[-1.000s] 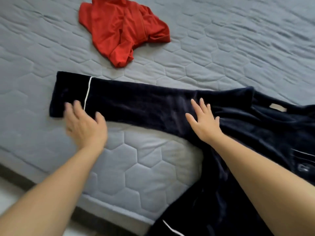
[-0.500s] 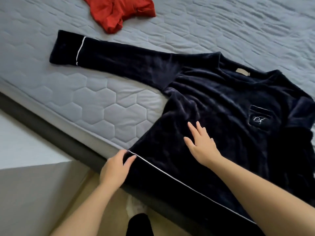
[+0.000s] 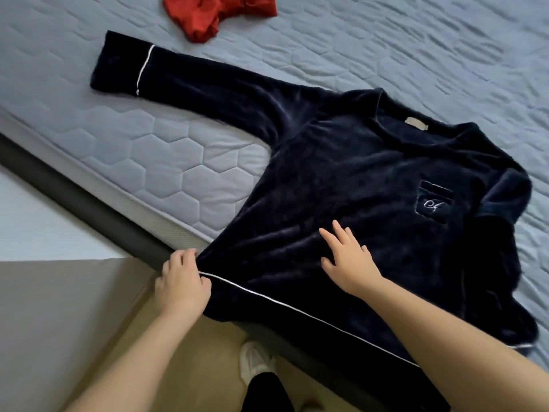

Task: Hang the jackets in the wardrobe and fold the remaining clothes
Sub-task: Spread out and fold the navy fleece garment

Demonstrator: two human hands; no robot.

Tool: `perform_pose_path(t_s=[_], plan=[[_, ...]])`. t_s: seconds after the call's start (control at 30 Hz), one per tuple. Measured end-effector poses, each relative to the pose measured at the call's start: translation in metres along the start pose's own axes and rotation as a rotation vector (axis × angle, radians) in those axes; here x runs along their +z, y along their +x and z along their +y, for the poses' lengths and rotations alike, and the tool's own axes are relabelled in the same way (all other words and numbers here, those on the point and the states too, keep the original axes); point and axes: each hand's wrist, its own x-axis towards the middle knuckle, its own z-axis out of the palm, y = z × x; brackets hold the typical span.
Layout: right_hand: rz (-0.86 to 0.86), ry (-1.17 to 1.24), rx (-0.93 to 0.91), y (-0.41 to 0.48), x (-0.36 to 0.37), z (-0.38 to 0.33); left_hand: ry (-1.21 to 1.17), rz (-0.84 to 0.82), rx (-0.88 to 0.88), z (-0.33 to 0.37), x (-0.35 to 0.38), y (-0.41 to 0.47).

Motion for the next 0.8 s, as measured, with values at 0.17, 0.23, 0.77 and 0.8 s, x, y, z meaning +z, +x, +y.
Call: perform_pose_path(t_s=[0.17,0.23,0.77,0.8], plan=[[0.061,0.094,0.383,-0.059,-0.007,0.076,-0.114,0.03,0.133,0.069,0.018,-0.053],[0.025,0.179,0.579,-0.089,0.01,0.109,-0.213,-0.1,0.026,0.084,0.047,-0.082],[-0.259,1.013,0.645,-0.215,0.125,0.242,-0.968,-0.503,-0.644,0.226,0.233,-0.267],[-0.32,0.941,0.679,-0.22,0.129,0.249,-0.859,-0.515,-0.633,0.226,0.232,-0.274]])
